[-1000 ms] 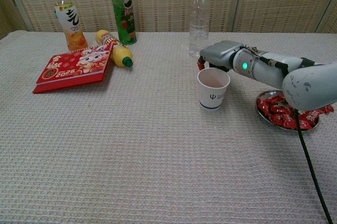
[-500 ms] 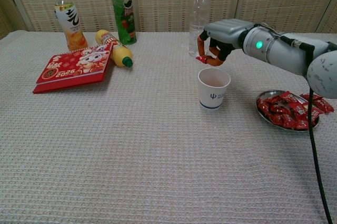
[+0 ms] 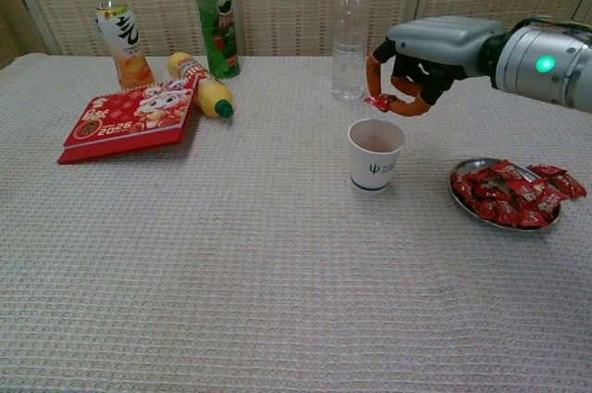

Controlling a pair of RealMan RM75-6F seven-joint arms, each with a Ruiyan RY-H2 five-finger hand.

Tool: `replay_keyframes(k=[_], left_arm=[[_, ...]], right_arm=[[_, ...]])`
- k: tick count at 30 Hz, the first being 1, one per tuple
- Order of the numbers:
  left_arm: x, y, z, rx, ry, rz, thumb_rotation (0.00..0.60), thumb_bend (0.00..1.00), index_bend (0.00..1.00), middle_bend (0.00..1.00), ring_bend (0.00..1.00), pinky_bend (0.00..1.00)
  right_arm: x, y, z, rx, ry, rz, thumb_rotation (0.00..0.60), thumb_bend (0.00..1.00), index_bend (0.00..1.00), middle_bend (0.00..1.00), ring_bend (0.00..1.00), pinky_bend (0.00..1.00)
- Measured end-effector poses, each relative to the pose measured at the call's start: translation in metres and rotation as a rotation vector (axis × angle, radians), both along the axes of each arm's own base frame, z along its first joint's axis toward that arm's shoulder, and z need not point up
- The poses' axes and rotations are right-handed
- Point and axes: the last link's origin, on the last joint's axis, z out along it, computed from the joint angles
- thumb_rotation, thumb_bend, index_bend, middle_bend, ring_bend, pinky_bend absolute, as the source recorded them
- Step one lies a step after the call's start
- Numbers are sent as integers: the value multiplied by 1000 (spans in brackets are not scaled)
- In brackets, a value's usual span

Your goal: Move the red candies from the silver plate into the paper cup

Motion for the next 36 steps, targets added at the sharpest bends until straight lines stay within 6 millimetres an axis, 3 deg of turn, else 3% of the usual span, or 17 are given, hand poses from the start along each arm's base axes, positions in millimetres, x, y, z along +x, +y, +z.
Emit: replay_keyframes(k=[3, 9, 13, 18, 22, 30, 36], left_arm=[[1, 0, 0, -1, 0, -2, 600, 461, 0, 0, 136, 362], [0, -1, 2, 8, -5, 0, 600, 485, 0, 0, 138, 362], [0, -1, 3, 8, -9, -1, 600, 485, 0, 0, 139, 363], [1, -2, 3, 9, -10, -6, 600, 484, 0, 0, 138, 363], [0, -2, 4, 14, -11, -5, 600, 484, 0, 0, 138, 362], [1, -3, 2, 2, -10, -6, 600, 483, 0, 0, 139, 363], [2, -3, 0, -11, -7, -10, 600, 482, 0, 0, 139, 362]], right_arm=[[-4, 2, -5, 9, 36, -2, 600, 337, 536, 840, 768, 1000], [-5, 5, -10, 35, 45, -11, 600, 325, 210, 840, 742, 1000], [-7, 7, -7, 40, 48, -10, 600, 302, 154, 840, 736, 1000], [-8, 8, -4, 28, 40, -11, 600, 293, 147, 840, 733, 1000], [-19, 7, 9, -23, -3, -47, 600, 276, 214, 832, 723, 1000], [-87, 6, 46, -114, 57, -212, 600, 269, 300, 800, 688, 1000], [-126, 15, 54, -141, 191, -272, 600, 258, 303, 789, 675, 1000]])
